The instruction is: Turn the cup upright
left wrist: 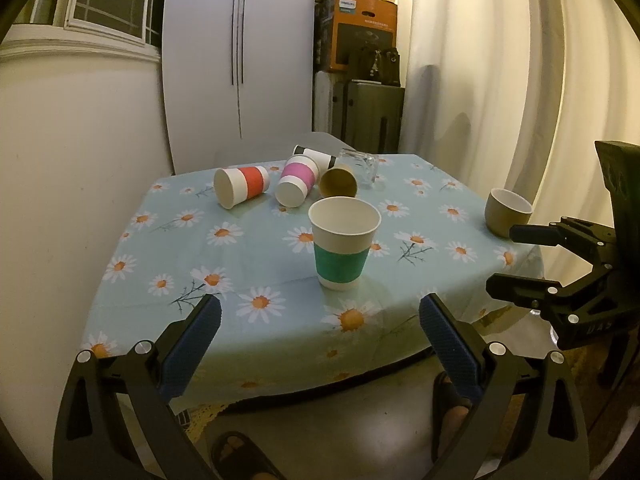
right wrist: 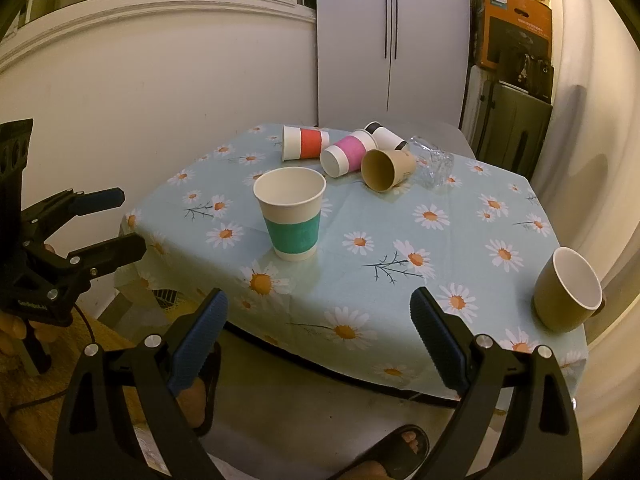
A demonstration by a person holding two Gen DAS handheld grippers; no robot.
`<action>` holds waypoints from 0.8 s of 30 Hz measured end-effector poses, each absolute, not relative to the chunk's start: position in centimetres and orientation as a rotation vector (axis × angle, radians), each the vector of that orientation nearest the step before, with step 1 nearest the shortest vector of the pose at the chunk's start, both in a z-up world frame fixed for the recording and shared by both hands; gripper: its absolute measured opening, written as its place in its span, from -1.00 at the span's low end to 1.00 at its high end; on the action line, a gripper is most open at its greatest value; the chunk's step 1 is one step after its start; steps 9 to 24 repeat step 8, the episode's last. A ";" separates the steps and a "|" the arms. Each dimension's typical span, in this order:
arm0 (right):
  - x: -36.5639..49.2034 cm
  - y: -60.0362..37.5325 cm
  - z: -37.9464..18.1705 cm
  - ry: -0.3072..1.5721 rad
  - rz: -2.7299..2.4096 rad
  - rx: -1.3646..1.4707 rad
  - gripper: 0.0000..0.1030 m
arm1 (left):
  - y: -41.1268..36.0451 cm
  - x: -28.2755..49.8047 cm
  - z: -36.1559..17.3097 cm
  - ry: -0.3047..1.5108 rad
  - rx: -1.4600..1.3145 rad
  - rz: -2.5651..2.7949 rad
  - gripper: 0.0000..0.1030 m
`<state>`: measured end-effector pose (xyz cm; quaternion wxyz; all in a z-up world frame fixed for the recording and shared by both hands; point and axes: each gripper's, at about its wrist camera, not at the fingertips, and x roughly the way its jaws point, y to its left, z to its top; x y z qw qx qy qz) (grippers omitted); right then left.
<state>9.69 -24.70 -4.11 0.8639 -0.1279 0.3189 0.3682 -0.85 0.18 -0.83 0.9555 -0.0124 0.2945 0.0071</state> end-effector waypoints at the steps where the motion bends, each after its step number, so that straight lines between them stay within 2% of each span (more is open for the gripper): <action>1: 9.7 -24.7 -4.1 0.668 0.772 -0.268 0.78 | 0.1 -0.8 -0.9 0.600 -0.024 0.013 0.88; 24: 9.7 -24.7 -4.1 0.668 0.772 -0.267 0.78 | 0.1 -0.8 -1.0 0.602 -0.025 0.007 0.88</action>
